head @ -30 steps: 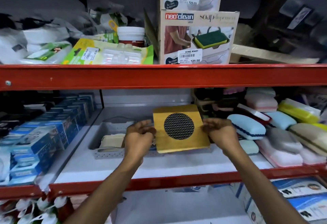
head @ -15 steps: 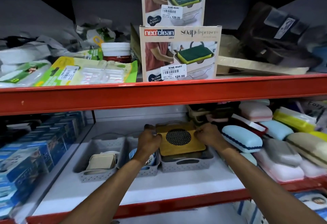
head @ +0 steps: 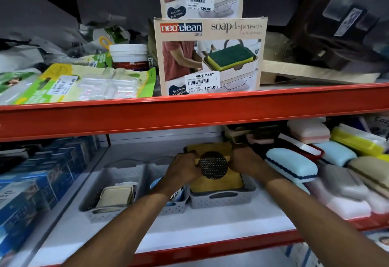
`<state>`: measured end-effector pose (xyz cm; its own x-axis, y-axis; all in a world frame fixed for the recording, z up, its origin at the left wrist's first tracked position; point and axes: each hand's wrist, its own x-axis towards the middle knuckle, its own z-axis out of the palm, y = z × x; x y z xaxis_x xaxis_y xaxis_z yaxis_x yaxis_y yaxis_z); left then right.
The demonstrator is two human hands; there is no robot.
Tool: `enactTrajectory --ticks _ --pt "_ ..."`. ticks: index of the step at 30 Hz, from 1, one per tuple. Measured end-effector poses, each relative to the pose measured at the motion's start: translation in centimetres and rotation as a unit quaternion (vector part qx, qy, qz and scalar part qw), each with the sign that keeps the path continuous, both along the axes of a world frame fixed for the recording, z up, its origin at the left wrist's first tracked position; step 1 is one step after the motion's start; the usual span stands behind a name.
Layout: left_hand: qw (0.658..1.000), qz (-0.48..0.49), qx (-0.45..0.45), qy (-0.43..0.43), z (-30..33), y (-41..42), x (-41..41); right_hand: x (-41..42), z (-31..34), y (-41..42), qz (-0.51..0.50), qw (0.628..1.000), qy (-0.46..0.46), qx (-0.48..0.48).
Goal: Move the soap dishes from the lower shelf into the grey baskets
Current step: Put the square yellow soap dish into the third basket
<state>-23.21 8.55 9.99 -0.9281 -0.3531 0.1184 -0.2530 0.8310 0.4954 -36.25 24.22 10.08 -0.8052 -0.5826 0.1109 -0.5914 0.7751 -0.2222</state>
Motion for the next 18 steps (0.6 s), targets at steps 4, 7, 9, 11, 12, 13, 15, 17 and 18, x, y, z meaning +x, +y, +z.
enactTrajectory --ticks 4,7,9,11,12,13,15,17,18 --pt "1.0 -0.022 -0.018 -0.001 0.0 -0.1 0.1 0.2 0.0 -0.1 0.014 0.999 0.017 0.032" --pt "0.998 -0.048 -0.049 0.011 -0.2 -0.3 0.9 0.1 0.1 0.6 0.071 0.996 0.046 0.035" --pt "0.993 -0.095 -0.072 0.016 -0.3 -0.3 1.2 0.3 0.3 1.3 0.141 0.989 0.032 0.014" --pt "0.987 -0.138 -0.085 0.001 -0.5 -0.3 1.4 0.6 0.5 1.9 0.203 0.979 -0.001 0.015" --pt "0.984 -0.151 -0.091 -0.012 -0.7 -0.4 1.3 0.8 0.6 2.2 0.221 0.975 -0.012 0.029" --pt "0.982 -0.159 -0.099 -0.022 -0.8 -0.4 1.3 1.0 0.6 2.4 0.233 0.972 -0.017 0.039" --pt "0.978 -0.172 -0.119 -0.03 -1.0 -0.3 1.1 1.3 0.5 2.8 0.249 0.967 -0.004 0.055" --pt "0.97 -0.19 -0.143 -0.04 -1.2 -0.1 1.0 1.6 0.4 3.0 0.256 0.964 0.014 0.069" --pt "0.968 -0.196 -0.149 -0.044 -1.3 0.0 0.9 1.8 0.3 3.1 0.259 0.963 0.022 0.078"
